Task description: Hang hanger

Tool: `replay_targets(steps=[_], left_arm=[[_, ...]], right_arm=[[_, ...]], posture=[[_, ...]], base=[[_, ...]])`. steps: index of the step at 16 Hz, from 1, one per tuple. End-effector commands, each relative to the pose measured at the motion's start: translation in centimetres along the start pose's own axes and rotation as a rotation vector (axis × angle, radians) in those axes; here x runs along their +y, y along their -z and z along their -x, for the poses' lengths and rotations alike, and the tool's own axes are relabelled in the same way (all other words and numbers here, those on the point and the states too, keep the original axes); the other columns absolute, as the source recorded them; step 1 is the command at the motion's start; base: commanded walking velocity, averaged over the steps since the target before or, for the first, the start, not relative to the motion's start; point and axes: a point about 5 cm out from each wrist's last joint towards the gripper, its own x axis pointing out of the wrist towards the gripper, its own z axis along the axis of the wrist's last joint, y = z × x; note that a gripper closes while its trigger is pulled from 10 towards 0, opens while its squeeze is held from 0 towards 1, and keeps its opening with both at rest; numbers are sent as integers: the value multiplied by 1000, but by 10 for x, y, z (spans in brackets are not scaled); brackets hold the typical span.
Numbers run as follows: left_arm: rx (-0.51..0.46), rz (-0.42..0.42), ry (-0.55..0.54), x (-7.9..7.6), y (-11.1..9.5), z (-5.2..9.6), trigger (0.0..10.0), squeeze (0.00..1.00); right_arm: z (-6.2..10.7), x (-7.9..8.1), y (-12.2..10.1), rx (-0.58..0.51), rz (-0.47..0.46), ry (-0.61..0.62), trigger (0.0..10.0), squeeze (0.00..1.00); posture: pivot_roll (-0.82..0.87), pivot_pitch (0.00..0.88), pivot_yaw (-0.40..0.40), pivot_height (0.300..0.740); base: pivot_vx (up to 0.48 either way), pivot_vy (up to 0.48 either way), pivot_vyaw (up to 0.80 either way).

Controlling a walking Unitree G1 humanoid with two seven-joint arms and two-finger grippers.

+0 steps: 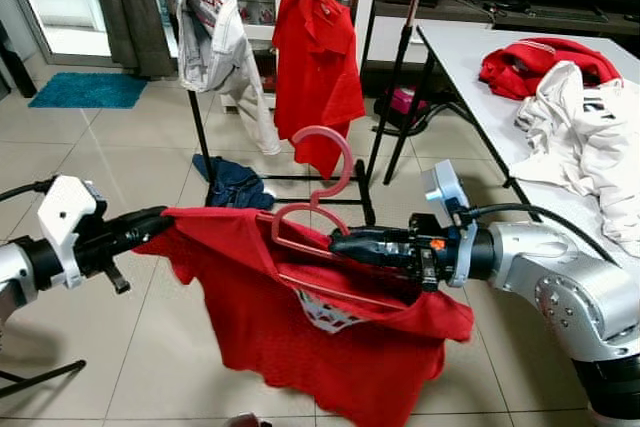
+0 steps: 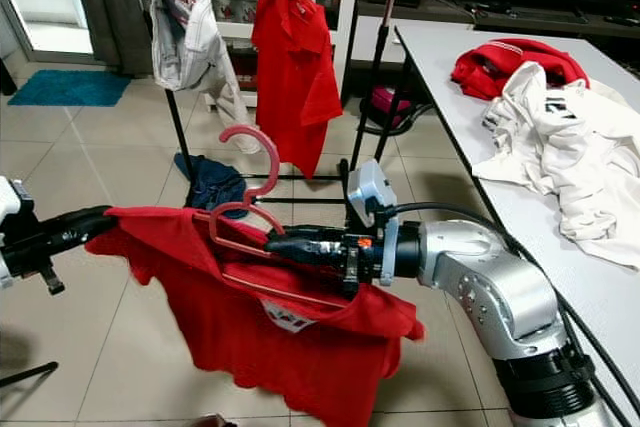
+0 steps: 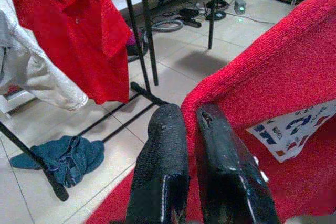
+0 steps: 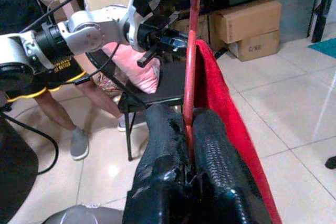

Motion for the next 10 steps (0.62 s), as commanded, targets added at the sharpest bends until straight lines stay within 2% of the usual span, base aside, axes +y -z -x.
replay_targets(steps=[1,3,5,6,7,8,10], left_arm=[[84,67,-192,18,20,24,0,0],[70,72,-222,21,20,27,0,0],[37,53,-199,19,13,19,0,0],[32,48,-195,18,12,18,6392,0],[-10,72,-153,15,7,13,10000,63],[-37,78,-131,14,4,12,10000,1000],[-29,72,-128,15,5,13,10000,1000]], right_arm=[[15,-3,-18,-90,56,32,10000,0],[16,-4,-18,-98,56,49,10000,0],[15,-5,-19,-107,55,55,10000,0],[14,-5,-19,-109,55,54,10000,0],[12,-4,-19,-112,55,51,10000,0],[11,-3,-18,-115,53,47,10000,0],[10,-3,-18,-119,50,42,10000,0]], posture=[[-52,0,-17,727],[-50,0,-18,727],[-48,0,-17,727],[-48,0,-17,727],[-50,0,-12,727],[-50,0,-10,727],[-50,0,-10,727]], base=[[0,0,0],[0,0,0],[0,0,0],[0,0,0],[0,0,0],[0,0,0],[0,0,0]])
